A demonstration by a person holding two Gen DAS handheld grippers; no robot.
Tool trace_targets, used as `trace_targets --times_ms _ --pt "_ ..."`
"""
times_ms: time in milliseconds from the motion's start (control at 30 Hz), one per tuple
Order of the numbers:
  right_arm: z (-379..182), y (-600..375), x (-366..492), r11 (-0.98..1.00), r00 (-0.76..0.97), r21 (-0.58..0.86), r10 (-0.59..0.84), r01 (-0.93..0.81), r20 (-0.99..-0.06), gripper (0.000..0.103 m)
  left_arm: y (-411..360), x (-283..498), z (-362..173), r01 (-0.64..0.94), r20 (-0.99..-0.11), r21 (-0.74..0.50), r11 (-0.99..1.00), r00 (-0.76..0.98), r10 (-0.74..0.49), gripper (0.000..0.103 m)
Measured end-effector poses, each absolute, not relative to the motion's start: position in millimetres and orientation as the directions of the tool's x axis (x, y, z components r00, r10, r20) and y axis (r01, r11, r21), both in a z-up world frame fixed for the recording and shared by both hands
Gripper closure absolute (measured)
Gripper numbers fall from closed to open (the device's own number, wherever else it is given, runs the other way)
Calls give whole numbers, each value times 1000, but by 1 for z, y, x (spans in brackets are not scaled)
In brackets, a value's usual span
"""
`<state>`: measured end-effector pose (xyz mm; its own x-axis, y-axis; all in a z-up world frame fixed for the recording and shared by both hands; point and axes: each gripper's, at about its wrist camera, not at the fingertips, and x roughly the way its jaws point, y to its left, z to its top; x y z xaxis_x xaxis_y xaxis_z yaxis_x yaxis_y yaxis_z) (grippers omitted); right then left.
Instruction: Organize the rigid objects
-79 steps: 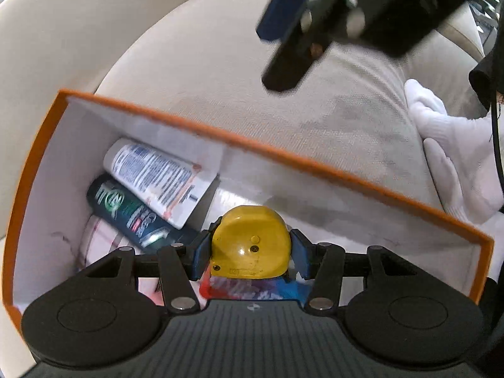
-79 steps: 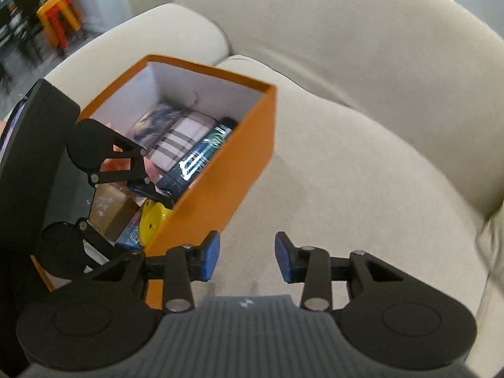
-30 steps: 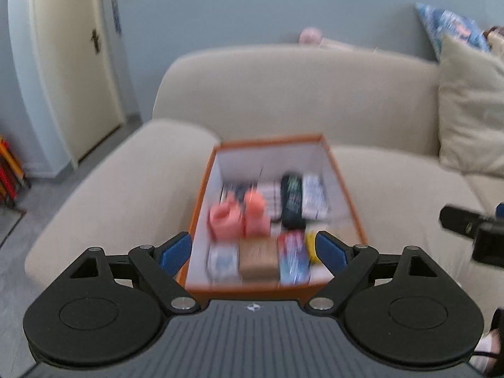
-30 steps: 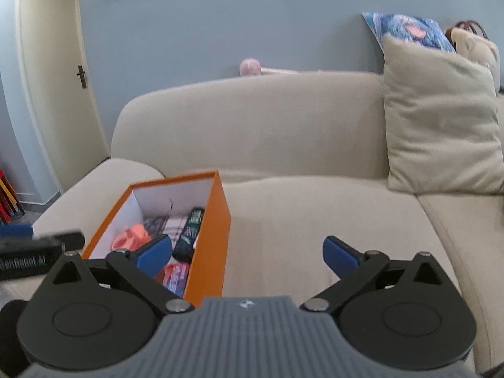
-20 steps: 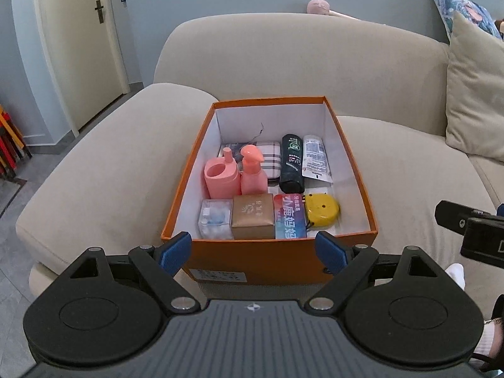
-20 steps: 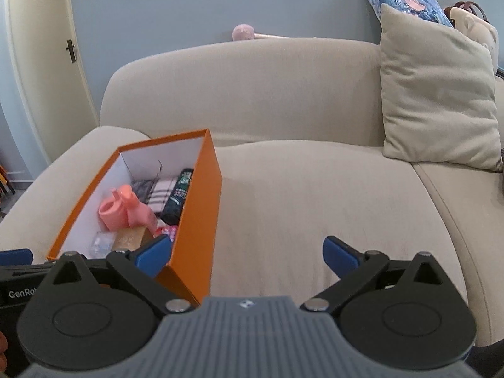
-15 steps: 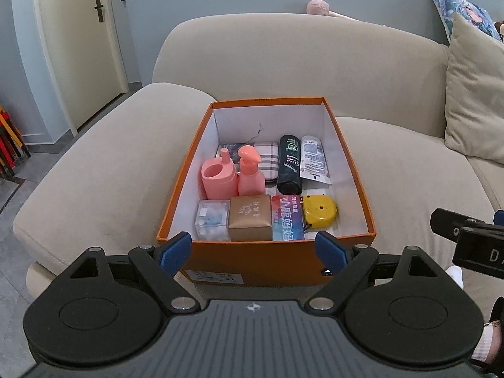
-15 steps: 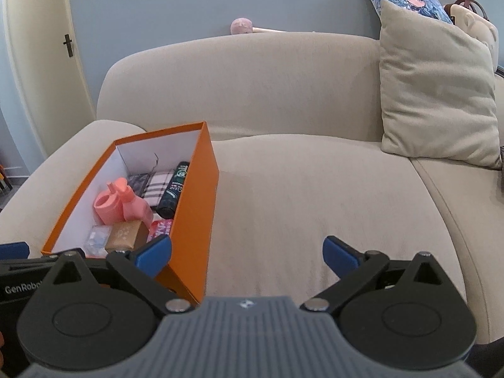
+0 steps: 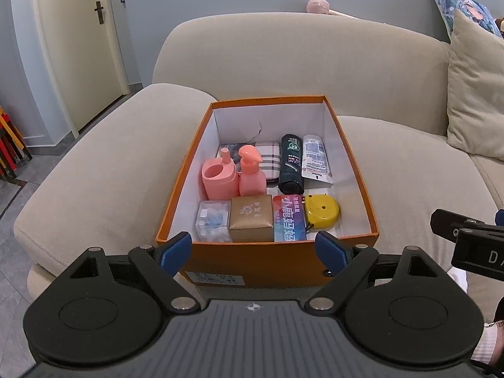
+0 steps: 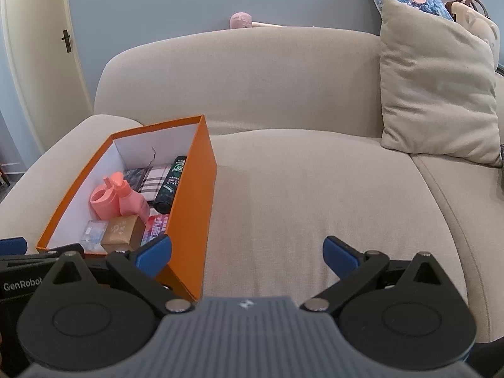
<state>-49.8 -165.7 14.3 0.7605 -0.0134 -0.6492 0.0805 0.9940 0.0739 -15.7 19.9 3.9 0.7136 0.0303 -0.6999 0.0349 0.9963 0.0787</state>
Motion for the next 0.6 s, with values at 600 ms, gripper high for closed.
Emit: trace_targets --times_ms 600 --pt "16 -168 -52 994 776 76 -12 77 -631 1 13 -17 10 48 -681 101 994 732 34 0"
